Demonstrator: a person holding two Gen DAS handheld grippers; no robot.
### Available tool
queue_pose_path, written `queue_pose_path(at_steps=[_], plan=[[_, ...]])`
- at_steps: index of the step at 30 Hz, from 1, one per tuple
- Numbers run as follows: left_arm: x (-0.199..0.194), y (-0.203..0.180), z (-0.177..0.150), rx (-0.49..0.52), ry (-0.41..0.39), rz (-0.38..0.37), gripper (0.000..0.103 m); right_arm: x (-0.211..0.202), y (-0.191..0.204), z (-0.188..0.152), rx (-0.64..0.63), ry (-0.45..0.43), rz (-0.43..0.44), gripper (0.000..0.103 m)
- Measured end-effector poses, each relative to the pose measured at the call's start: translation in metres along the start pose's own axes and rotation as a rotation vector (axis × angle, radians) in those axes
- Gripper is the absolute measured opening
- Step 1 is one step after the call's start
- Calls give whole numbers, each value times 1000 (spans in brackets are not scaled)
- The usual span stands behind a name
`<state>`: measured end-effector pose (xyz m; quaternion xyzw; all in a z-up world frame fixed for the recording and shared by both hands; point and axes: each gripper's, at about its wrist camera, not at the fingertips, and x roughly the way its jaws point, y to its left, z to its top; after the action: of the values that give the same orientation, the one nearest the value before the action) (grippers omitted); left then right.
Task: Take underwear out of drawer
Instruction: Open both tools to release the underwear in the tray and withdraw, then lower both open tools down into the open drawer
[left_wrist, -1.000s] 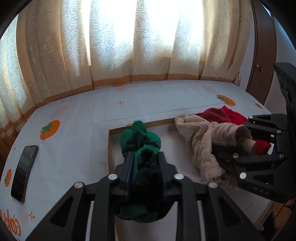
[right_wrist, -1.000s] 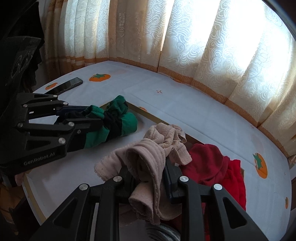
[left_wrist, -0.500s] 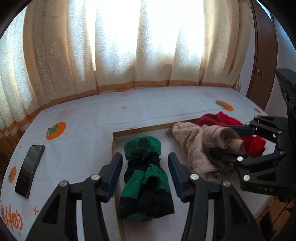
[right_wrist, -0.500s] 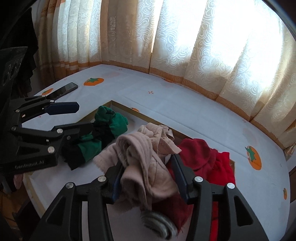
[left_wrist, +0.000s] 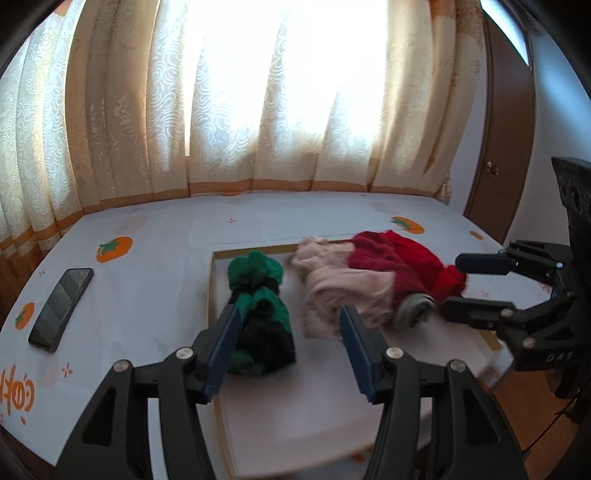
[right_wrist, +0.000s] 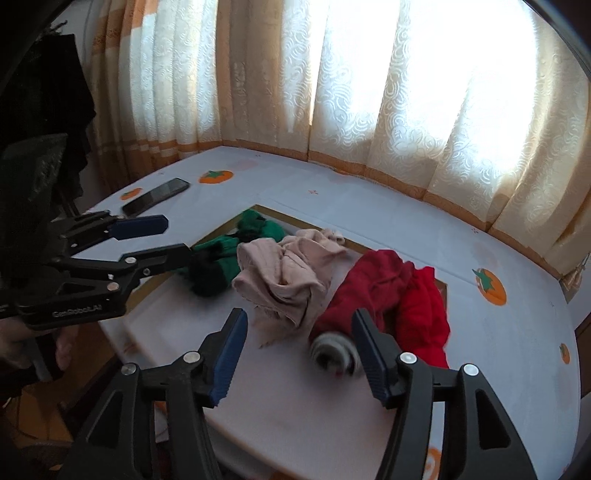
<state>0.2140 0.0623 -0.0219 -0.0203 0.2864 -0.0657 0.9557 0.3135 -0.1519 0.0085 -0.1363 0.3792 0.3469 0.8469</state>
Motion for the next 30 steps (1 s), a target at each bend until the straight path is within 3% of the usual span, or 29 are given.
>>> queue_pose_path(at_steps=[16, 23, 30], plan=[[-72, -38, -62, 15, -48, -74, 65, -75, 41, -65, -36, -67, 75, 68], [-85, -51, -100, 47, -24, -27, 72, -90, 57, -103, -36, -61, 95, 68], [-81, -51, -133, 31, 40, -8, 72, -92, 67, -142, -11, -26, 136, 69]])
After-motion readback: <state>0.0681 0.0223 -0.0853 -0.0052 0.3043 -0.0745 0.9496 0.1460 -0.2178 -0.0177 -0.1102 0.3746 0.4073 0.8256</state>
